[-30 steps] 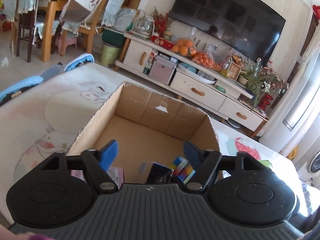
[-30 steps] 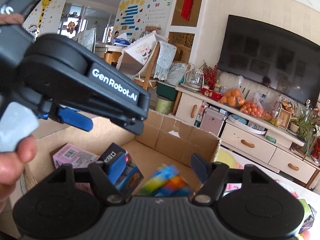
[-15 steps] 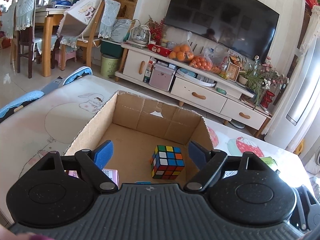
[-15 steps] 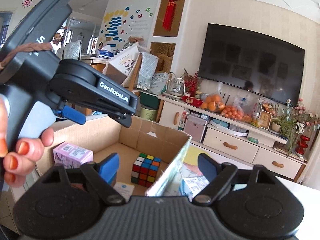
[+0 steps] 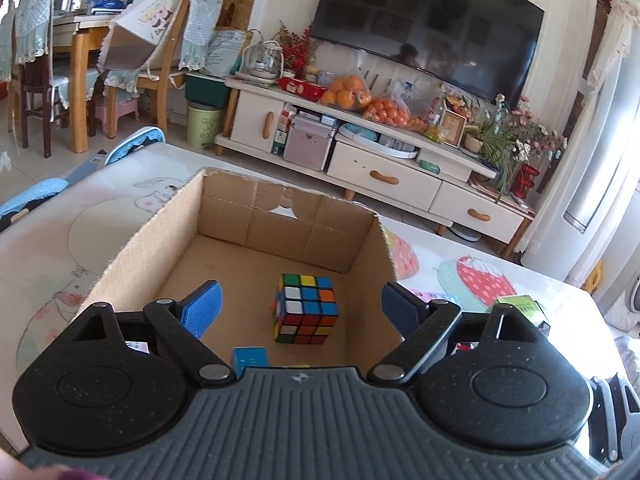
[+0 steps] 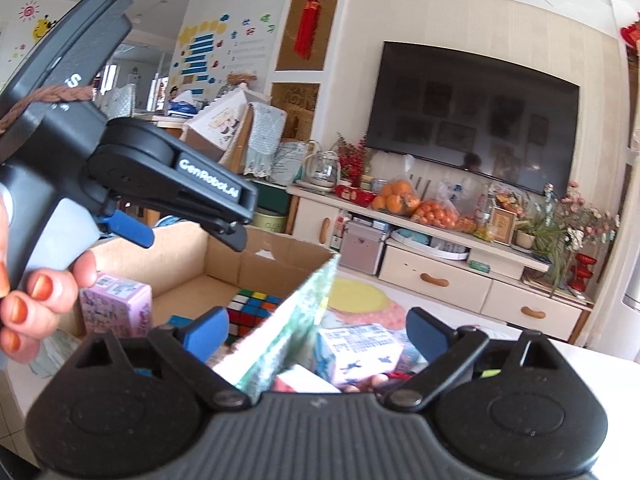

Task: Organize rigid objects
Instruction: 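Withdraw both tools from the cardboard box back toward the pile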

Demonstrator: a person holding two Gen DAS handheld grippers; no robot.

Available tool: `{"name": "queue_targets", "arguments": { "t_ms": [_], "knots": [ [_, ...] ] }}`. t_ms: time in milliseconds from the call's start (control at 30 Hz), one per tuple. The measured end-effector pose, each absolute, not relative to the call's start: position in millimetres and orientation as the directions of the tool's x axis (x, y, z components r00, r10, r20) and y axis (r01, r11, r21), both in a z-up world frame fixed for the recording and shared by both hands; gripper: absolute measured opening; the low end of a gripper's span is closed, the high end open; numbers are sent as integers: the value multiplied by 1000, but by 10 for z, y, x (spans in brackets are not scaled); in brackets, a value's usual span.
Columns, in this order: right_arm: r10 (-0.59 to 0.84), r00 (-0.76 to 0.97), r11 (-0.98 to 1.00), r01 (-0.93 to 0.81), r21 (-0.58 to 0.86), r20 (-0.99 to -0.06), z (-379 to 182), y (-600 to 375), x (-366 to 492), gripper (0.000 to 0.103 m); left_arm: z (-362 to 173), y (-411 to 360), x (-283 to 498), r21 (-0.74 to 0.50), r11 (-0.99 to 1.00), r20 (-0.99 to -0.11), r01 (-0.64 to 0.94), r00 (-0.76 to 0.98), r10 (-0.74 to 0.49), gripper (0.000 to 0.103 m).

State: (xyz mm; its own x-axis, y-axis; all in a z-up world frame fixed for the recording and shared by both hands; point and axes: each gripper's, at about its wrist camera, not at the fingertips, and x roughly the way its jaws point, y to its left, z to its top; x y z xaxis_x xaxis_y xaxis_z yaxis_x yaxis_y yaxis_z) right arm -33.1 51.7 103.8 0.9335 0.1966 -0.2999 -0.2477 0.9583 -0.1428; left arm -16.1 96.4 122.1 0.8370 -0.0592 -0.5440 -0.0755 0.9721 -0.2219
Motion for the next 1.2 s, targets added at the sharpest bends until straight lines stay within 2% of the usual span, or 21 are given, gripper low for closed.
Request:
{"name": "queue_targets", "arguments": {
  "t_ms": [767, 1200],
  "knots": [
    [92, 947, 985, -132, -112, -307, 879, -125, -327, 102, 1141, 964, -120, -141, 989, -551, 53, 825, -122, 103],
    [-10, 929, 990, -42, -131, -371, 669, -606, -271, 102, 1097, 912, -92, -103, 988, -556, 119, 816, -156, 103]
  ]
}}
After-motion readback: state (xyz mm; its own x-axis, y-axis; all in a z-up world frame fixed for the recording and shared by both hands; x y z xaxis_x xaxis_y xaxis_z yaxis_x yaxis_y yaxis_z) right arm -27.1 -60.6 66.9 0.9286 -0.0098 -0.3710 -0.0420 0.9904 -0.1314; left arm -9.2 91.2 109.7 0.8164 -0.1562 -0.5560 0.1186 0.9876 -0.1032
